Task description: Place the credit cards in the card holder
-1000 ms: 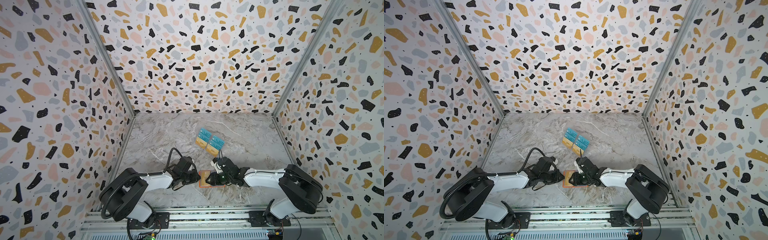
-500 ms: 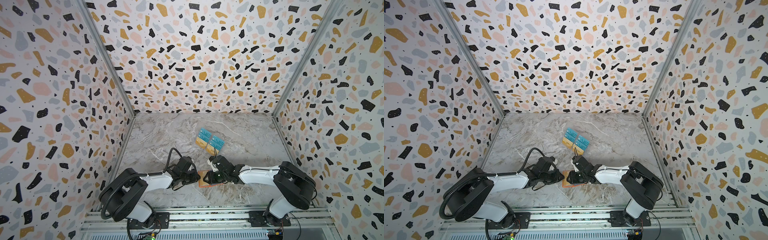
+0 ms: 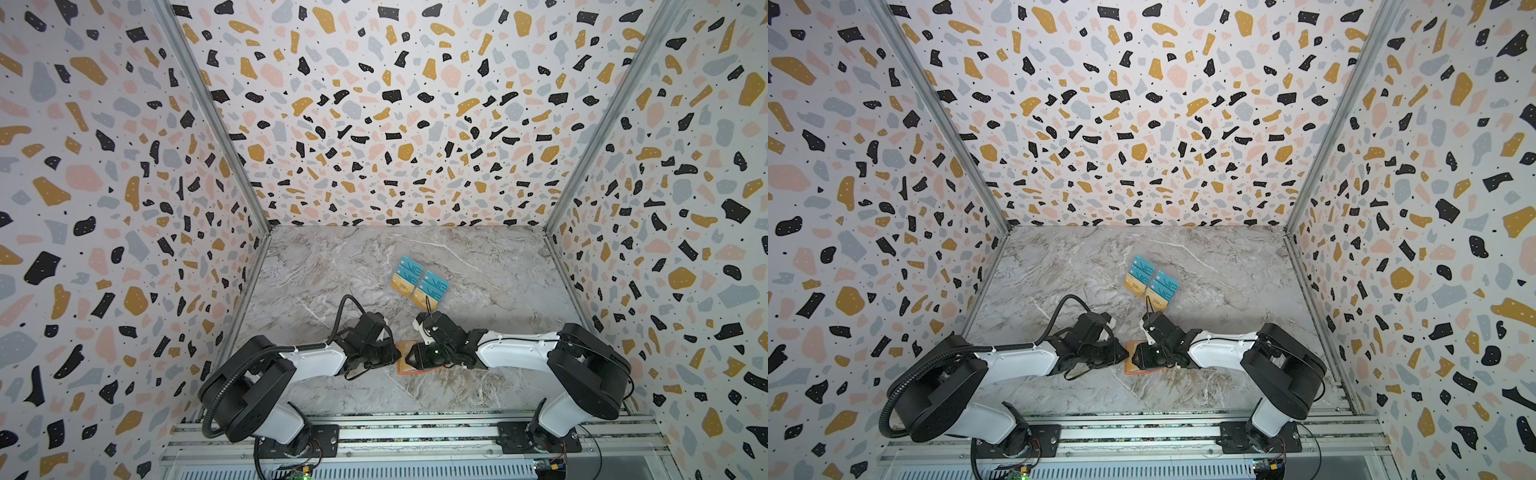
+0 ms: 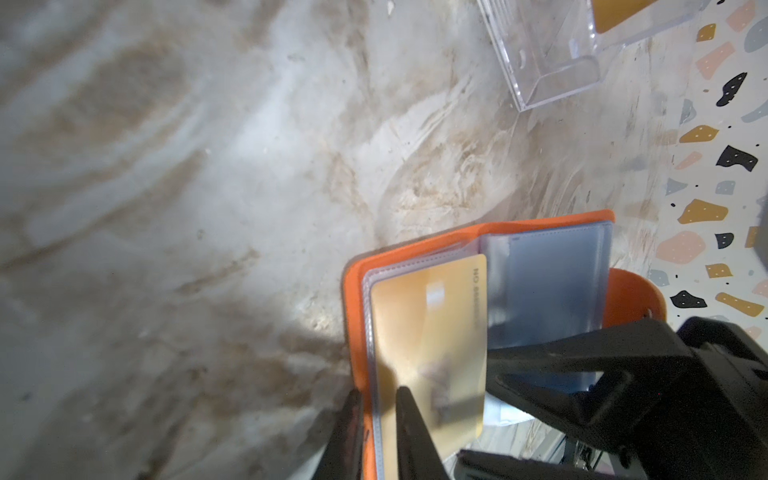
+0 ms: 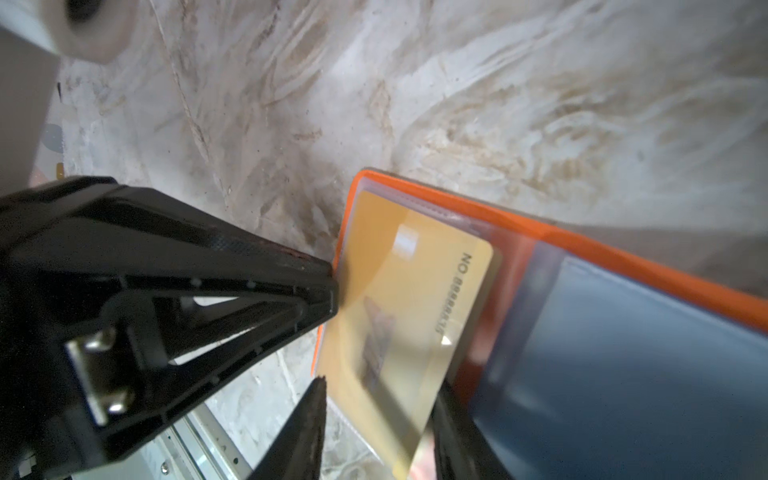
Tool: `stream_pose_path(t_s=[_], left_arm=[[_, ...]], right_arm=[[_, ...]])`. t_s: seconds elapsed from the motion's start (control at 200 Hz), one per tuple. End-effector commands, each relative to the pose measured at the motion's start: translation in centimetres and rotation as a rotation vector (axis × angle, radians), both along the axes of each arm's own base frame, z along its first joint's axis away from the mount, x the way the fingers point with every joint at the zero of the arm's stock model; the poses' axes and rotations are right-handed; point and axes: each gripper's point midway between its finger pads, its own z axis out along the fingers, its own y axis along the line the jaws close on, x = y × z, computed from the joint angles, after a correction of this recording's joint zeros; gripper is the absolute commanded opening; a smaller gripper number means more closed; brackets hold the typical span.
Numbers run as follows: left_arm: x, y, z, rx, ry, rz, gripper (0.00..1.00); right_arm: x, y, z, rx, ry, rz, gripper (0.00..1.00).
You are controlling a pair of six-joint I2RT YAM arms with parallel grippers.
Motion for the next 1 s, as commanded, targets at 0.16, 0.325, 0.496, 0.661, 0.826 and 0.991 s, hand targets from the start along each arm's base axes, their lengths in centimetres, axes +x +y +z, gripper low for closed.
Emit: stream_pose_path(t_s=[0.16, 0.325, 0.496, 0.661, 0.826, 0.991], left_arm=[[-0.1, 1.0, -0.3, 0.108, 0.022, -0.015, 0.19], [0.7, 0.9, 0.9, 0.128, 0.007, -0.002, 0.2], [1.3, 2.4, 1.9, 0.232, -0.025, 0.004, 0.23], [2.7, 5.1, 4.2, 0.385, -0.105, 0.068, 0.24], [3.9, 3.9, 8.5, 0.279, -0.189, 0.117, 0.27], [3.7, -0.5, 10.9, 0.144, -0.219, 0.048, 0.27]], right_arm=[[0.3, -1.8, 1.9, -0.093, -0.1, 0.018, 0.53], [0.6, -3.6, 2.8, -0.046, -0.118, -0.034, 0.55], [1.8, -4.6, 3.7, -0.01, -0.146, -0.03, 0.55], [2.7, -4.1, 4.8, 0.02, -0.177, 0.004, 0.52], [3.3, -3.6, 5.5, 0.047, -0.191, 0.029, 0.44], [3.2, -3.3, 5.3, 0.061, -0.186, 0.05, 0.34]])
